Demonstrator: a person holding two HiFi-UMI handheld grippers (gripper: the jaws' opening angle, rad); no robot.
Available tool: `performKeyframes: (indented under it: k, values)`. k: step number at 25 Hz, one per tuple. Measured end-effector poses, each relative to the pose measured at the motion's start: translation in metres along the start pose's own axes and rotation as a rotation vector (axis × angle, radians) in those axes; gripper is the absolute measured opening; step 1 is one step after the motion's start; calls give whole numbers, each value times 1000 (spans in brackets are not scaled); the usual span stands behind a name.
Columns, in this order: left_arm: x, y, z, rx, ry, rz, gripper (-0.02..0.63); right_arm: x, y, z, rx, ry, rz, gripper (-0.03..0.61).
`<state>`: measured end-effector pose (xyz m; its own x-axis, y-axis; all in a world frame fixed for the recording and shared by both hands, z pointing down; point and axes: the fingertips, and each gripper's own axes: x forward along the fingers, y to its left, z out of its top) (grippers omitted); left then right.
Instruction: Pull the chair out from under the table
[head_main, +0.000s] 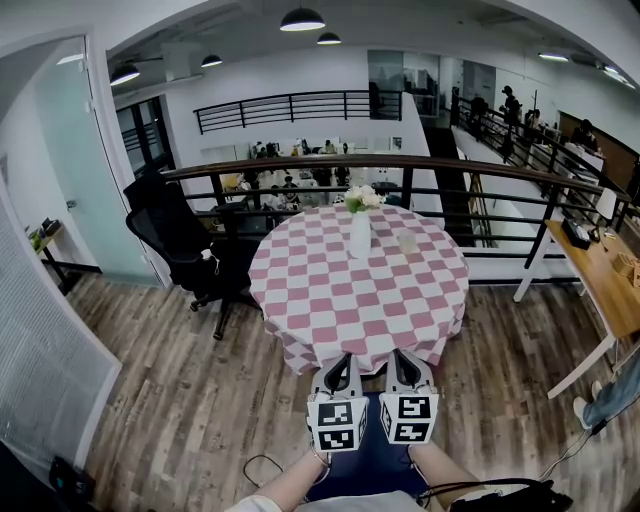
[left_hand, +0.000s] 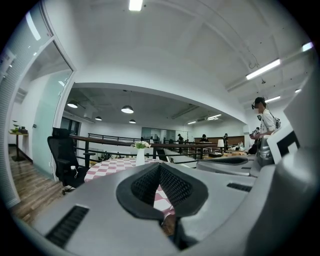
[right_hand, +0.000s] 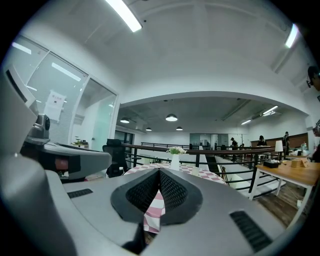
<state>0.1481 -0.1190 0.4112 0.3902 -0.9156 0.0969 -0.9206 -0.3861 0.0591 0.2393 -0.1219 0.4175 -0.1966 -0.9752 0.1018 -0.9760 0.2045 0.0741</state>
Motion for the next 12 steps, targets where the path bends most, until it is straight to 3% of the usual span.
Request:
performKeyframes:
  k: [12]
  values:
    - [5,-4,-4,-8,13,-13,5,5,-3,-3,4,11,-4,17]
